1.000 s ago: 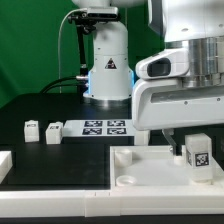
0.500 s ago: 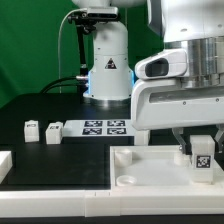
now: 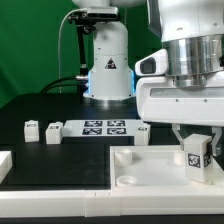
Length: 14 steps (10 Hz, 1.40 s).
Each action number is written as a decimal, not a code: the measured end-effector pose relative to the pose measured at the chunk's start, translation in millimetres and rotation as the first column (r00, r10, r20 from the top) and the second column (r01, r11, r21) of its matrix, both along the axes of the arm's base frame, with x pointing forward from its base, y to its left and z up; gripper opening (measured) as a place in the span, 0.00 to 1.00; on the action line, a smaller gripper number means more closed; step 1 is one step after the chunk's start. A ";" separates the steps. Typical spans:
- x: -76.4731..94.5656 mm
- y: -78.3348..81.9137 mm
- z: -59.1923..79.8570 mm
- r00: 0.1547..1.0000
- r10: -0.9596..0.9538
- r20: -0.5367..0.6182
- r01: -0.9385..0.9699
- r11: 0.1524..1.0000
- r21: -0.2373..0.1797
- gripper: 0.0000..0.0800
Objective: Assemble one leg
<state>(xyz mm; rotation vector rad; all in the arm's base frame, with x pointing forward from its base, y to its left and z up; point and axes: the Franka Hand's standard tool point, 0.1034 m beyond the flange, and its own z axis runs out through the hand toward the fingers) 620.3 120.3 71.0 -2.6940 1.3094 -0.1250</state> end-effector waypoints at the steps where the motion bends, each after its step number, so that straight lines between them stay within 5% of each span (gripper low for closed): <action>1: -0.5 1.2 -0.1 0.993 -0.113 -0.012 0.114 0.993 0.013 0.37; 5: -1.7 5.9 -1.3 0.876 -0.479 -0.064 0.482 0.874 0.060 0.37; 6: -1.8 6.3 -1.5 0.879 -0.472 -0.063 0.476 0.878 0.060 0.47; 7: -1.8 6.4 -1.6 0.895 -0.442 -0.058 0.446 0.893 0.058 0.47; 8: -1.8 6.8 -1.5 0.906 -0.419 -0.054 0.421 0.905 0.055 0.64; 9: -1.2 7.7 -0.9 0.931 -0.362 -0.044 0.364 0.930 0.050 0.78; 11: -1.4 8.2 -1.2 0.997 -0.079 -0.008 0.079 0.997 0.014 0.80; 14: -0.6 9.2 -2.6 0.944 0.330 -0.003 -0.329 0.943 -0.044 0.81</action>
Offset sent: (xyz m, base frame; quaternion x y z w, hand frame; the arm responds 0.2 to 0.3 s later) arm 0.0007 0.0004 -0.0002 -0.0037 0.0034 0.2672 0.9636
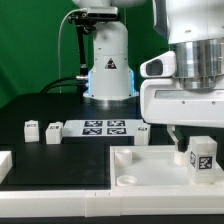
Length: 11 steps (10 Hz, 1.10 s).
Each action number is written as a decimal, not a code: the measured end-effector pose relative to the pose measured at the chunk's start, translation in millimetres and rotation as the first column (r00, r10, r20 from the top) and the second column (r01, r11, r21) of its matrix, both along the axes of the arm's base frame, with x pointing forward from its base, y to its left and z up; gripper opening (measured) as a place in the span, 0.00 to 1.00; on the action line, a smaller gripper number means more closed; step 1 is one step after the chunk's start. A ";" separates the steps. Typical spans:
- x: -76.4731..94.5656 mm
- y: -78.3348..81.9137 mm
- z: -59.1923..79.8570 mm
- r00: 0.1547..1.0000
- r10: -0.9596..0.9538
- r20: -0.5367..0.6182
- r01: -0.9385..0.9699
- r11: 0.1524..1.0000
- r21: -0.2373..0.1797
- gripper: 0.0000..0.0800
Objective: Assemble one leg
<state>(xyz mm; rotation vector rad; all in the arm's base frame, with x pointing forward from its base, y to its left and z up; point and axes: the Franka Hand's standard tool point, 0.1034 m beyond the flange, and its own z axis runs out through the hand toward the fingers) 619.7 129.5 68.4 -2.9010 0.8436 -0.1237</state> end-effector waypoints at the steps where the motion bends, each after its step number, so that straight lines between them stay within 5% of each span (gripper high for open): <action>1: -0.1 0.3 -0.3 0.992 0.123 0.008 -0.123 0.992 -0.025 0.81; 5: 0.1 -1.7 -0.3 0.848 0.530 0.002 -0.526 0.842 -0.120 0.81; 6: 0.5 -4.2 -0.5 0.775 0.632 -0.007 -0.626 0.767 -0.142 0.70; 7: 0.4 -3.9 -0.6 0.801 0.599 -0.004 -0.594 0.793 -0.137 0.53; 8: 0.4 -4.2 -0.6 0.802 0.598 -0.004 -0.593 0.794 -0.137 0.53; 9: 0.5 -4.7 -0.6 0.809 0.588 -0.004 -0.582 0.801 -0.136 0.36; 11: 1.6 -5.3 -0.4 0.850 0.527 0.009 -0.522 0.843 -0.129 0.36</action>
Offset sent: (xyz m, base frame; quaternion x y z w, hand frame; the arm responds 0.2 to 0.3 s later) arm 0.0011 0.0064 0.0022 -0.0171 -0.0164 -0.2985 0.9541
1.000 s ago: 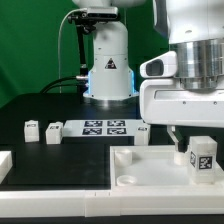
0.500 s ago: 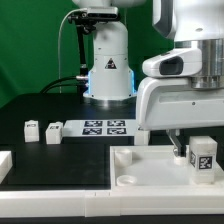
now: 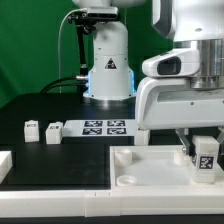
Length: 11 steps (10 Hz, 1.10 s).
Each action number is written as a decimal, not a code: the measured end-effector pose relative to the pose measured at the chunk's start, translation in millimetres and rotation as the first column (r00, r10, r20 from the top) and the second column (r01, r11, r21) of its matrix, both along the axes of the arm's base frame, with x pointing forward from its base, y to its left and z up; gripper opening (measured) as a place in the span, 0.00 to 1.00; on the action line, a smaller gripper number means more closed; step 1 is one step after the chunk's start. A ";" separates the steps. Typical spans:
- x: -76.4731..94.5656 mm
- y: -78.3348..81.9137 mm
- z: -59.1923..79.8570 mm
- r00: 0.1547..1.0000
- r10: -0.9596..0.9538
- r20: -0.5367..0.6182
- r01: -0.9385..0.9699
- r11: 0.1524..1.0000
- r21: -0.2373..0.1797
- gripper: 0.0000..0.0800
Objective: Assemble one leg
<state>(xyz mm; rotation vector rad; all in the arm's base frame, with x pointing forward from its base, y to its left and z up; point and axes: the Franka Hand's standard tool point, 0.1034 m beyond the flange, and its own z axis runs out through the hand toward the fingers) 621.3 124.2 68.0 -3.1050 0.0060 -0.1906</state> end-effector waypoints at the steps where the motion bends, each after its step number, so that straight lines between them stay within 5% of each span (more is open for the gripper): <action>1: 0.3 -1.7 -0.9 0.992 -0.124 0.013 0.124 0.992 0.023 0.36; 3: -1.1 -0.4 -1.0 0.900 -0.437 0.001 0.435 0.897 0.077 0.36; 6: -1.9 0.1 -1.8 0.578 -0.813 -0.061 0.813 0.569 0.122 0.36; 9: -1.3 1.5 -2.0 0.218 -0.968 -0.126 0.970 0.200 0.139 0.36; 11: -1.3 1.9 -2.0 0.212 -0.968 -0.131 0.971 0.194 0.140 0.36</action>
Offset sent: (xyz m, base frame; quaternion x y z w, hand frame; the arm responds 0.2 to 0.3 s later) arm -0.0040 -0.0086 0.0008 -0.0214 0.0197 0.3911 0.9199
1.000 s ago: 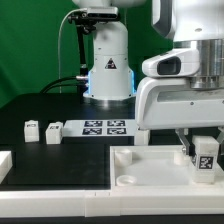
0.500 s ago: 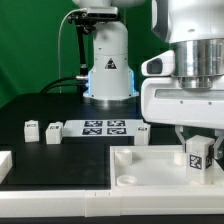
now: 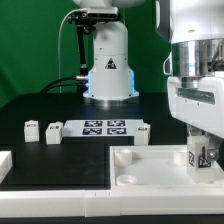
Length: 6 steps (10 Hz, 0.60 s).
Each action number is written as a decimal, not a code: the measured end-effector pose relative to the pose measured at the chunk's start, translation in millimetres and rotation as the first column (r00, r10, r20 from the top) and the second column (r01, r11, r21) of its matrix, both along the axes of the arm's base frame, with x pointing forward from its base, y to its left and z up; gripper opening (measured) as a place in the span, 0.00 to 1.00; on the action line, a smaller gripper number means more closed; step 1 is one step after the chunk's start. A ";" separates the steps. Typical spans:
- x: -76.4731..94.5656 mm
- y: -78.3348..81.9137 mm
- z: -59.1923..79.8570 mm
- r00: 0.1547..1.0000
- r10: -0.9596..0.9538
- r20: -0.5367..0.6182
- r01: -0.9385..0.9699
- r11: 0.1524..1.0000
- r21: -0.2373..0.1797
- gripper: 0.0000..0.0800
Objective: Assemble one leg
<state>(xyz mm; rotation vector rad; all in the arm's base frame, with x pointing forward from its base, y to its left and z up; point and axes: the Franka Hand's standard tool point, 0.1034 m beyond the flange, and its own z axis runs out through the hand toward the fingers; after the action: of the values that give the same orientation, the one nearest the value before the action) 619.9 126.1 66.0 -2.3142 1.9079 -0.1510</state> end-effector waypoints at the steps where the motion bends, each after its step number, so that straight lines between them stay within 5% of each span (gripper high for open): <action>1: 0.0 0.0 -0.1 0.999 0.047 0.002 -0.047 0.999 -0.008 0.50; 3: 0.0 -0.4 -0.3 0.966 0.258 0.004 -0.258 0.965 -0.047 0.77; 6: 0.0 -0.7 -2.0 0.732 0.681 -0.025 -0.678 0.724 -0.128 0.81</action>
Offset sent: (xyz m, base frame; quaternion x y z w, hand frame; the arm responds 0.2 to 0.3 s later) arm 0.0029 0.0102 -0.0004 0.0016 -0.0020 -0.3940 0.9191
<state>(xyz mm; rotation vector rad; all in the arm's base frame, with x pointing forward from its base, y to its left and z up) 619.9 125.5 64.0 -2.9077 0.9287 -0.2169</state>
